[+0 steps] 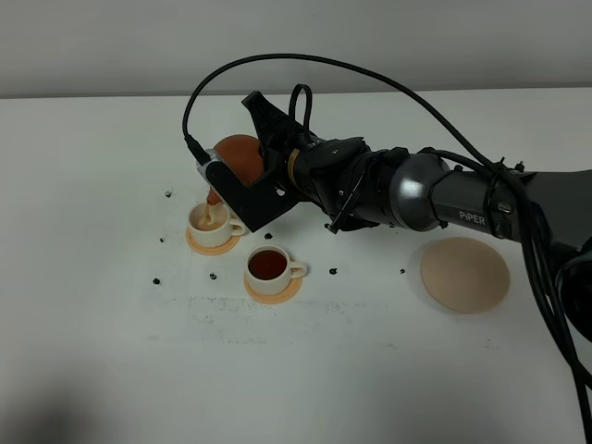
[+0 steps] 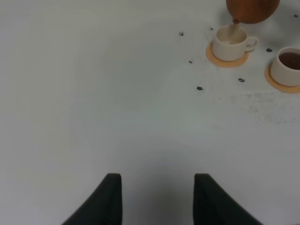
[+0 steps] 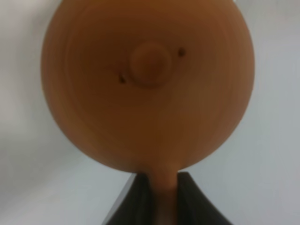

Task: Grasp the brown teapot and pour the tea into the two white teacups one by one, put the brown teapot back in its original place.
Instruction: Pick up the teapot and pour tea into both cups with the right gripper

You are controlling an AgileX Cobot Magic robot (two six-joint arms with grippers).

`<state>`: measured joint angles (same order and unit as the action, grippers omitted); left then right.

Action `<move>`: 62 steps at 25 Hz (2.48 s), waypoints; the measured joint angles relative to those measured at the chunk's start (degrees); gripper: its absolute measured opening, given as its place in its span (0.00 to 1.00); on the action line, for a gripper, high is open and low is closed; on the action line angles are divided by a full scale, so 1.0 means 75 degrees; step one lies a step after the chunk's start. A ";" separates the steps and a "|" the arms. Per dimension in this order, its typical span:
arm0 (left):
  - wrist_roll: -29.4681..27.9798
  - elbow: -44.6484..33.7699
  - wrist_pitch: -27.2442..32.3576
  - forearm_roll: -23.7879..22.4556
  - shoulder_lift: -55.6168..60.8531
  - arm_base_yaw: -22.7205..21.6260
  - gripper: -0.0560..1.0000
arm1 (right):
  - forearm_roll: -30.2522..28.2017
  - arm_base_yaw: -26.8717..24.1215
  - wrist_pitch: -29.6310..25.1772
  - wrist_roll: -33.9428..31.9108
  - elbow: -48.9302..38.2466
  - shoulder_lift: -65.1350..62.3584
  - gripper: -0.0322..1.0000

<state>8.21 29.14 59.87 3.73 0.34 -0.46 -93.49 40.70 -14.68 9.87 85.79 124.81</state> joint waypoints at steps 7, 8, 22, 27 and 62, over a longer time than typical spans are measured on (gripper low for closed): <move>0.0000 0.0000 0.0000 0.0000 0.0000 0.0000 0.40 | -0.0195 0.0000 -0.0045 0.0000 0.0000 0.0000 0.12; 0.0000 0.0000 0.0000 0.0000 0.0000 0.0000 0.40 | -0.0195 0.0000 -0.0047 0.0000 0.0000 0.0000 0.12; 0.0000 0.0000 0.0000 0.0000 0.0000 0.0000 0.40 | -0.0785 0.0000 -0.0053 0.0000 0.0000 0.0000 0.12; 0.0000 0.0000 0.0000 0.0000 0.0000 0.0000 0.40 | -0.0792 0.0000 -0.0045 0.0000 0.0000 0.0000 0.12; 0.0000 0.0000 0.0000 0.0000 0.0000 0.0000 0.40 | -0.0793 0.0000 0.0093 0.0613 0.0000 0.0000 0.12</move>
<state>8.21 29.14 59.87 3.73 0.34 -0.46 -99.44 40.70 -13.98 14.47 85.79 124.81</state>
